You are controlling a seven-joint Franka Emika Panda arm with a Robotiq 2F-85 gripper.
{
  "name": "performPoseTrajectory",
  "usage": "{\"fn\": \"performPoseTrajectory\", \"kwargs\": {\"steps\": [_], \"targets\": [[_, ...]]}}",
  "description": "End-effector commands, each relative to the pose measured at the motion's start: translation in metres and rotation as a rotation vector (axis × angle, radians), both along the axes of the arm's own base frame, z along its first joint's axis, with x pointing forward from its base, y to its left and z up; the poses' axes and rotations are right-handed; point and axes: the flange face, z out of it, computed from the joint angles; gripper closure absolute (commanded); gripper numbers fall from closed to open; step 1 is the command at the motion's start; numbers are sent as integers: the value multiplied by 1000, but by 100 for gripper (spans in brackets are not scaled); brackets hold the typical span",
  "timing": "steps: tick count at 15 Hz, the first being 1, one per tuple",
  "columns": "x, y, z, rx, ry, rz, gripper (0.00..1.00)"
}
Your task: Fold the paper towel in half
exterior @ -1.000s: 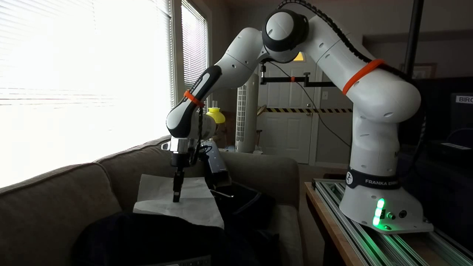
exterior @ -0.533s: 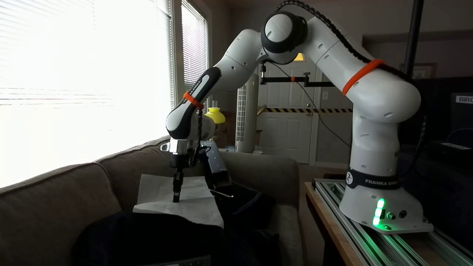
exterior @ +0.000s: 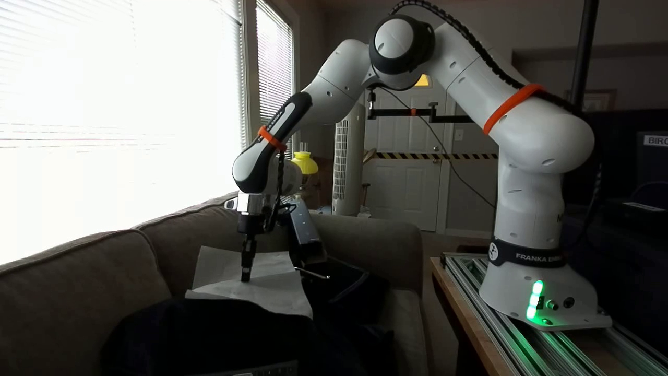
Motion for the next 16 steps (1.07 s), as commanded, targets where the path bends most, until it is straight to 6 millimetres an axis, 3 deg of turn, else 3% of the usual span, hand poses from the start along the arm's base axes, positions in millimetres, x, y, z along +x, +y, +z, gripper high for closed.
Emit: {"fn": "performPoseTrajectory", "kwargs": {"steps": [1, 7, 10, 13, 16], "targets": [[-1, 4, 32, 48, 6, -10, 100], [27, 19, 162, 151, -259, -97, 100], [35, 29, 205, 80, -453, -178, 100], [42, 53, 205, -52, -604, -150, 100], [35, 101, 156, -182, -677, -45, 100]]}}
